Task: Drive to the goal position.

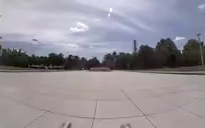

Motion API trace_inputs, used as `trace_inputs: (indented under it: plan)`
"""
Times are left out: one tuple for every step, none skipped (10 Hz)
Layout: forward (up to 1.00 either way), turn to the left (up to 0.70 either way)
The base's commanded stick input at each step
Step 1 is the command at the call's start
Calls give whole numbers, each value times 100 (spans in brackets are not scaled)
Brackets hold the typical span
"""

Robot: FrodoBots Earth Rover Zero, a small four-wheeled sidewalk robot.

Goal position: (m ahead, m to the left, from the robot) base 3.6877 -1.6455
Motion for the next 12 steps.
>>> trace_inputs:
  plan:
    - [70, 0]
    - [70, 0]
    - [70, 0]
    - [70, 0]
    - [70, 0]
    - [70, 0]
    - [70, 0]
    - [70, 0]
    - [70, 0]
    - [70, 0]
    - [70, 0]
    - [70, 0]
